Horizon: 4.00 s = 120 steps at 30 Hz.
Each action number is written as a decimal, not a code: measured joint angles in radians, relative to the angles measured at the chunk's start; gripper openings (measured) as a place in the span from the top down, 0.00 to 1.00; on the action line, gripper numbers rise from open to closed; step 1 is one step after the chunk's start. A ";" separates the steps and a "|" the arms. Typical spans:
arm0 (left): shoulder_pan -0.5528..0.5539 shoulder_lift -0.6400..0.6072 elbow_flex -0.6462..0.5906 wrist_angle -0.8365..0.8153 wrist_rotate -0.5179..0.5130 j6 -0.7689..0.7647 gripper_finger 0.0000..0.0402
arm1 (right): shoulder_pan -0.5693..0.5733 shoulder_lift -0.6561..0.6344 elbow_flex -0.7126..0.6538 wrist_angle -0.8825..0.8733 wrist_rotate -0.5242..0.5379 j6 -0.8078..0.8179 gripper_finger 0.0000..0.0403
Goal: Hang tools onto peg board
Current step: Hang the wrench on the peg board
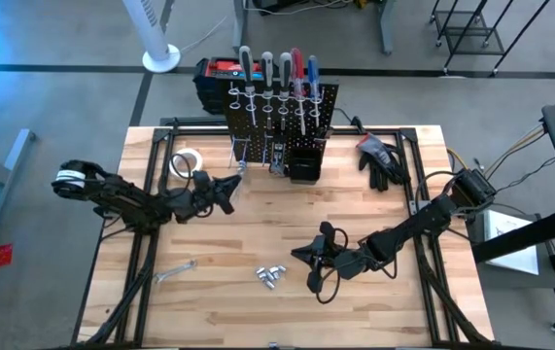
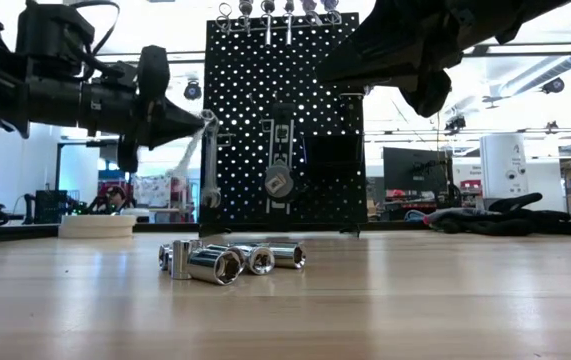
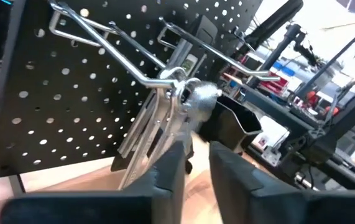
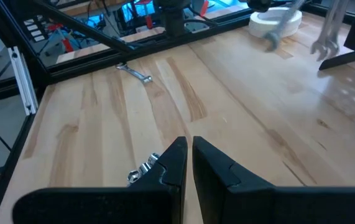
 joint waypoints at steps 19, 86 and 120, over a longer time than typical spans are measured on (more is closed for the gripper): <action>-0.241 -0.011 -0.009 -0.127 0.092 0.056 0.71 | 0.000 0.000 -0.001 -0.102 -0.001 0.080 0.95; -0.752 -0.220 0.365 -1.963 0.503 -0.545 0.72 | -0.018 0.071 0.000 -0.017 -0.239 -0.166 0.95; -0.688 -0.144 0.378 -1.725 0.283 -0.546 0.88 | -0.034 0.089 0.000 0.012 -0.238 -0.165 0.95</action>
